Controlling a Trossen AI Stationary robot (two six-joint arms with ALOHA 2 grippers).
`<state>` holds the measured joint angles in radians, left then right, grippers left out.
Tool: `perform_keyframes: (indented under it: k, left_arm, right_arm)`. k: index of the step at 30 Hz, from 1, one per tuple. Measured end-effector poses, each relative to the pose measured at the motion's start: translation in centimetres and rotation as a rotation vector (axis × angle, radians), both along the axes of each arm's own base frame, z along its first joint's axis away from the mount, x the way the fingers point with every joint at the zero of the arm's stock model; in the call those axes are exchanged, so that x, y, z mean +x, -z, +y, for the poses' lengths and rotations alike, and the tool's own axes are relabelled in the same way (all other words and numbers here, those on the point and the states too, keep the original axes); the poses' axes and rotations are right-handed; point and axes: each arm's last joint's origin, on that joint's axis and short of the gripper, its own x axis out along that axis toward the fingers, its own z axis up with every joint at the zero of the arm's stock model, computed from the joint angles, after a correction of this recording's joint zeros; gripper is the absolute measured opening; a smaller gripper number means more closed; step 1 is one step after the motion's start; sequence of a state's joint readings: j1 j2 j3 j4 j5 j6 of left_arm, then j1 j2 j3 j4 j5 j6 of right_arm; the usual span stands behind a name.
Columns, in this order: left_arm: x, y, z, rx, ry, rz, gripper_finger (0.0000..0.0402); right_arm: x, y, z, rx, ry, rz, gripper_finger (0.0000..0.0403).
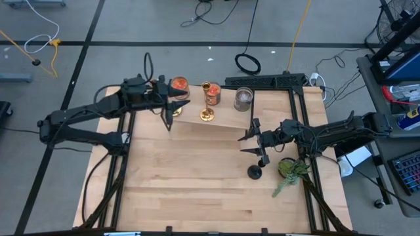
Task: Pick & Place candle stick holders
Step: Put the black candle holder on the shelf
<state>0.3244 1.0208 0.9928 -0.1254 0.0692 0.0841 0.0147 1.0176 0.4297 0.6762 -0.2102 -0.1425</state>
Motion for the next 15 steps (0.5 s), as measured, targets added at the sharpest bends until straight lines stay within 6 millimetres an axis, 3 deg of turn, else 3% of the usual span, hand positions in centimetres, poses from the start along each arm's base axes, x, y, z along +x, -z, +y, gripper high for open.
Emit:
perform_keyframes:
  k: [7,15]
  left_arm:
    - [-1.3,-0.9,-0.5,0.026,0.002,-0.035,0.0170]
    - [-1.6,-0.9,-0.5,0.049,0.006,-0.018,0.0170]
  right_arm:
    - [0.0,0.0,0.0,0.000,0.000,0.000,0.0185]
    - [0.0,0.0,0.0,0.000,0.000,0.000,0.0185]
